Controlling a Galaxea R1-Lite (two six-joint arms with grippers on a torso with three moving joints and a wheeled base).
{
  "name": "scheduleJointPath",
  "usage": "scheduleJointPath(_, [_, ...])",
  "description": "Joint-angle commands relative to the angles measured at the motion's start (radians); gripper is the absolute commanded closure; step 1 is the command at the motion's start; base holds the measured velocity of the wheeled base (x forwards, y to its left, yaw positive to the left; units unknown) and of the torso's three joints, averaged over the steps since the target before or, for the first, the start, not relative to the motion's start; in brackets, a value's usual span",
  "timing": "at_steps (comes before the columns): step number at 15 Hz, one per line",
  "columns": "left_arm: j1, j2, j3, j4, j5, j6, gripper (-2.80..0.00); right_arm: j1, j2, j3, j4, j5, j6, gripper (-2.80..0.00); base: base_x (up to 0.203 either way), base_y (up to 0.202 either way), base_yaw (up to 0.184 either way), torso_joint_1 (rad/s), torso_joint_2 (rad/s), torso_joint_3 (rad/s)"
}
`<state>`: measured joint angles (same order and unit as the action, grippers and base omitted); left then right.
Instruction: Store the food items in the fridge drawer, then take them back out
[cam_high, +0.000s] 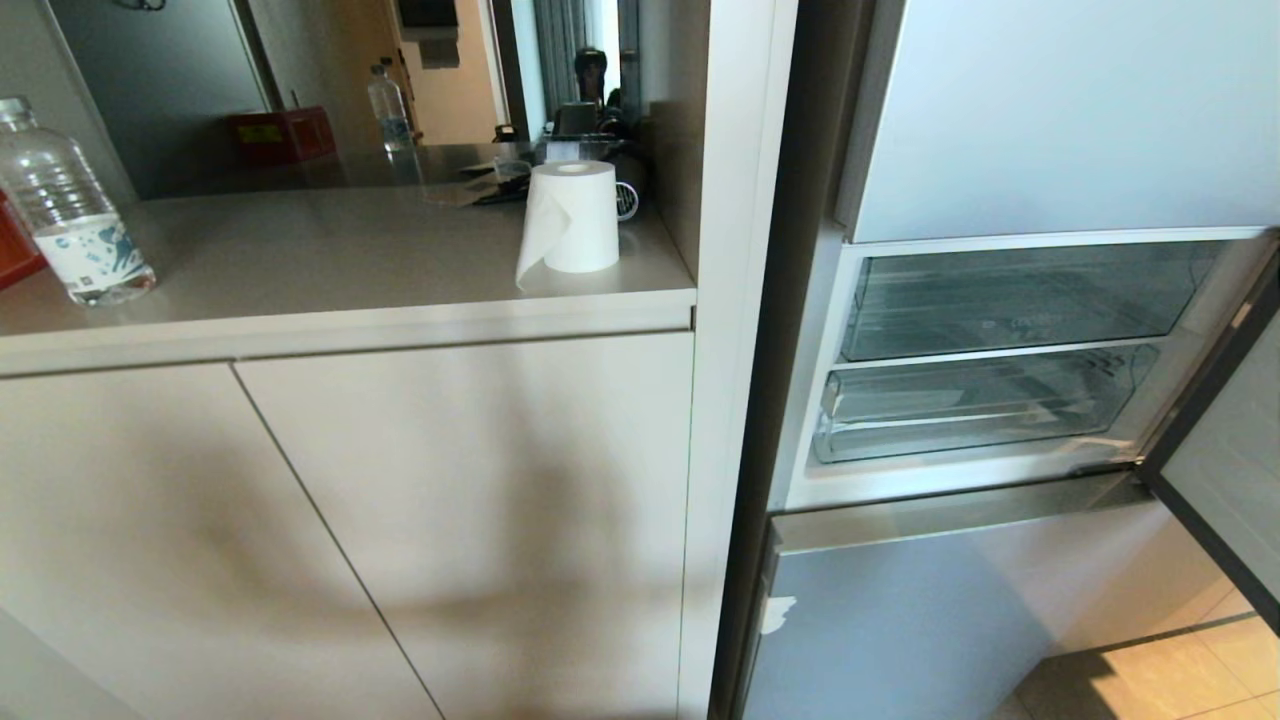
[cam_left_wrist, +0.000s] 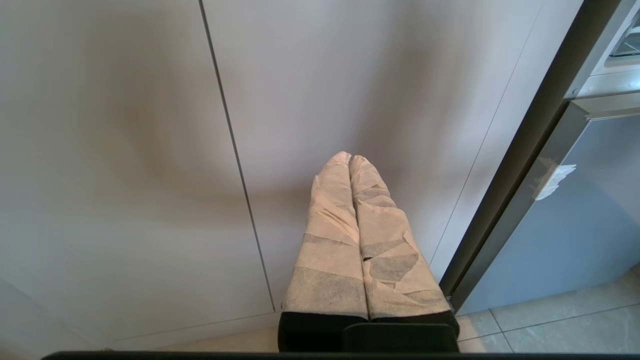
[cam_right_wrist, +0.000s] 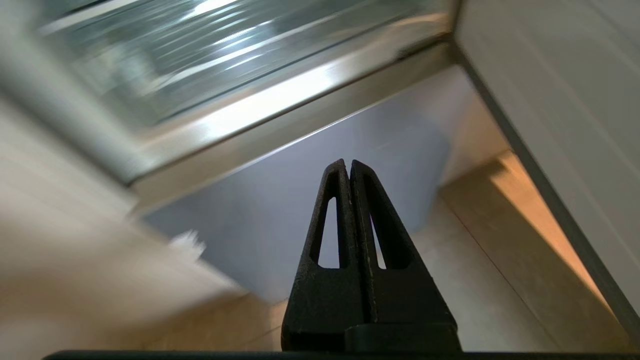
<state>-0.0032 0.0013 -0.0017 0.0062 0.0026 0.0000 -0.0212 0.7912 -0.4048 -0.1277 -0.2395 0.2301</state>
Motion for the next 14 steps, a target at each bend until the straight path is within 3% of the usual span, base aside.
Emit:
scheduleJointPath(1, [0.0, 0.0, 0.0, 0.0, 0.0, 0.0, 0.0, -0.017, 0.329, -0.042, -0.119, -0.086, 0.029, 0.0, 0.0, 0.0, 0.0, 0.0, 0.0, 0.0])
scheduleJointPath(4, [0.0, 0.0, 0.0, 0.0, 0.0, 0.0, 0.0, -0.105, 0.496, -0.098, -0.32, -0.283, 0.068, 0.0, 0.0, 0.0, 0.0, 0.0, 0.0, 0.0])
scheduleJointPath(5, [0.0, 0.0, 0.0, 0.0, 0.0, 0.0, 0.0, -0.144, 0.502, -0.111, -0.334, -0.299, 0.069, 0.0, 0.0, 0.0, 0.0, 0.0, 0.0, 0.0])
scheduleJointPath(9, [0.0, 0.0, 0.0, 0.0, 0.0, 0.0, 0.0, -0.298, 0.611, -0.198, -0.344, -0.296, 0.071, 0.0, 0.0, 0.0, 0.0, 0.0, 0.0, 0.0])
scheduleJointPath(14, [0.0, 0.0, 0.0, 0.0, 0.0, 0.0, 0.0, -0.39, 0.713, -0.238, -0.427, -0.277, 0.069, 0.0, 0.0, 0.0, 0.0, 0.0, 0.0, 0.0])
